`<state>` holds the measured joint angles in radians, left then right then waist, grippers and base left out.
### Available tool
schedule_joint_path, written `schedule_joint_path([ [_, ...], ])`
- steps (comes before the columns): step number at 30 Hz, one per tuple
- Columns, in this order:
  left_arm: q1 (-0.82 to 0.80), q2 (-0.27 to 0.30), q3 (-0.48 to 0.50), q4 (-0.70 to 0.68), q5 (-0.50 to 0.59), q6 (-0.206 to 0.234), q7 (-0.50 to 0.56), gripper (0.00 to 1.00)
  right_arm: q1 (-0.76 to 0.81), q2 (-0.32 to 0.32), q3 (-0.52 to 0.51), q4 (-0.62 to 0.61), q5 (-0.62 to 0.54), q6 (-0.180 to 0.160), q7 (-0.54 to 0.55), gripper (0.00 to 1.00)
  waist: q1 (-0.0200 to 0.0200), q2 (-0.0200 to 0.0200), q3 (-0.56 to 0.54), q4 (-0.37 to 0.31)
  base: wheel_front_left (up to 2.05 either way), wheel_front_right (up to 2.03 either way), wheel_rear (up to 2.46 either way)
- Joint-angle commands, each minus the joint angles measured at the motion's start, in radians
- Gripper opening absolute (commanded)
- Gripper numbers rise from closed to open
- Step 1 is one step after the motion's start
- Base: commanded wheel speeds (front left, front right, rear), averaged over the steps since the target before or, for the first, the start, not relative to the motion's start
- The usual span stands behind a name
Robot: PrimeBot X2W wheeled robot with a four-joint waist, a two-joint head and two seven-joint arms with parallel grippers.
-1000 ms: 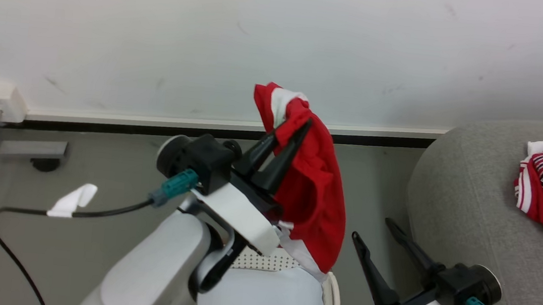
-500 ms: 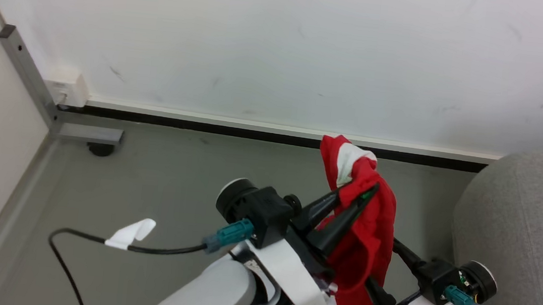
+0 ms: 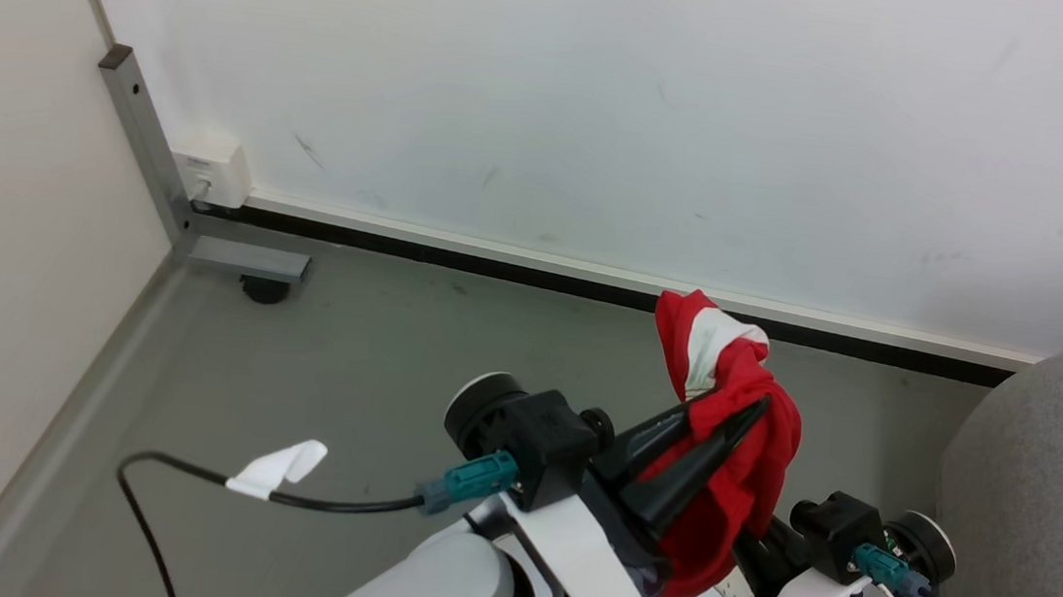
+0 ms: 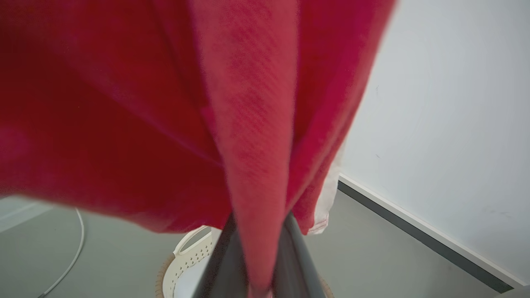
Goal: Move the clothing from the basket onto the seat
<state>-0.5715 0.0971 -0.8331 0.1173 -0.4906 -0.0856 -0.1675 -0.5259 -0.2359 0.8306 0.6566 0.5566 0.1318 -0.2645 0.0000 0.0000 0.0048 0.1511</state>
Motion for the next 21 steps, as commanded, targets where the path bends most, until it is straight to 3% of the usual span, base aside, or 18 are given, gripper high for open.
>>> schedule_joint_path([
  [1,0.013,0.006,0.003,-0.004,-0.004,0.004,0.002,0.0,-0.007,0.001,-0.002,0.001,0.007,-0.002,0.0,0.0,0.0,0.0,-0.001,-0.001,0.0,0.0,0.0],
  [21,0.02,0.057,0.044,0.004,-0.024,0.047,-0.003,0.0,0.042,-0.013,-0.056,-0.062,0.036,-0.002,0.0,0.0,0.0,0.0,-0.001,-0.077,0.0,0.0,0.0],
])
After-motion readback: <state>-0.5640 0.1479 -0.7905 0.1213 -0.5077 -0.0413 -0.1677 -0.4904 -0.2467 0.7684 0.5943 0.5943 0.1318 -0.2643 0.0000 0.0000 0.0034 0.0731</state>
